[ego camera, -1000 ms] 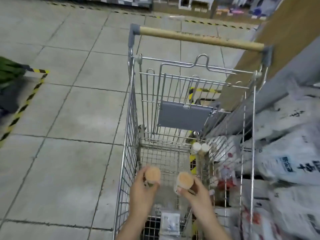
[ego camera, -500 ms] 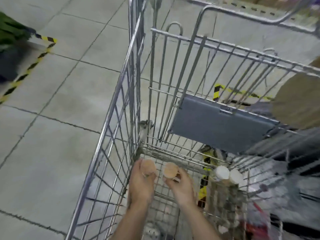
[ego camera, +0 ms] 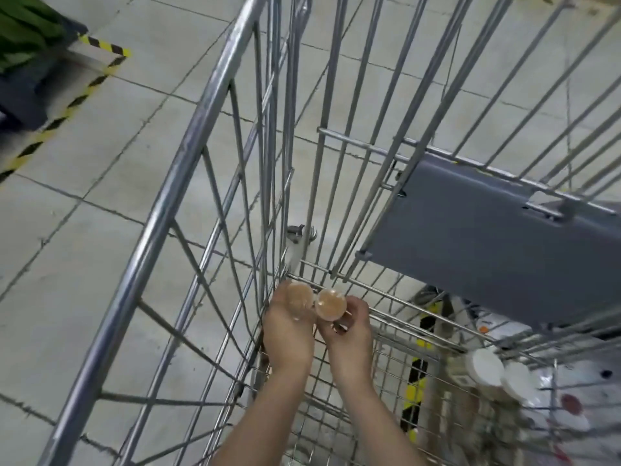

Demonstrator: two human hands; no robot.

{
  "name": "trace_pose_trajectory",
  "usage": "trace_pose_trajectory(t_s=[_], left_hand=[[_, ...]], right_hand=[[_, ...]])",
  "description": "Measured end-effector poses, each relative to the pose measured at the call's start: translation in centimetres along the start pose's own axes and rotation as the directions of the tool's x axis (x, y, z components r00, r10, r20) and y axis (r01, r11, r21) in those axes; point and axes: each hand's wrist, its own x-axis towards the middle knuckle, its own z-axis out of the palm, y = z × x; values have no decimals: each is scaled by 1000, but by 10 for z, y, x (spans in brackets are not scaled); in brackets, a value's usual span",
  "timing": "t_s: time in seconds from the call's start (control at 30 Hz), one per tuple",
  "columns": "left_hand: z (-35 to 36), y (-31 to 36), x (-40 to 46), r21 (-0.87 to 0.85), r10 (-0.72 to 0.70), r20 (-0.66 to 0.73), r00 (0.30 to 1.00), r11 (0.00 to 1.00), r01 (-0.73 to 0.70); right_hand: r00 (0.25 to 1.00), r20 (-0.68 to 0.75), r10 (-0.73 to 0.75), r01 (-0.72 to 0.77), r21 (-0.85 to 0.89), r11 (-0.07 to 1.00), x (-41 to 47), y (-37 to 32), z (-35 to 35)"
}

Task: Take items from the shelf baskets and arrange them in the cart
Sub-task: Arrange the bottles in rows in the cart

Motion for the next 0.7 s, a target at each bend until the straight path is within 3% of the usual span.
trace_pose_trajectory(t_s=[0.37, 0.5, 0.7], left_hand=[[4, -6, -7, -50, 52, -45, 998, 997, -54], [6, -6, -14, -165, -17, -63, 998, 986, 6], [2, -16, -12, -93, -77, -38, 996, 993, 73]], right_hand=[[996, -51, -70, 73, 59, 996, 0, 2, 12], [1000, -7, -31, 31, 71, 997, 2, 4, 12], [998, -37, -40, 42, 40, 998, 1, 3, 19]])
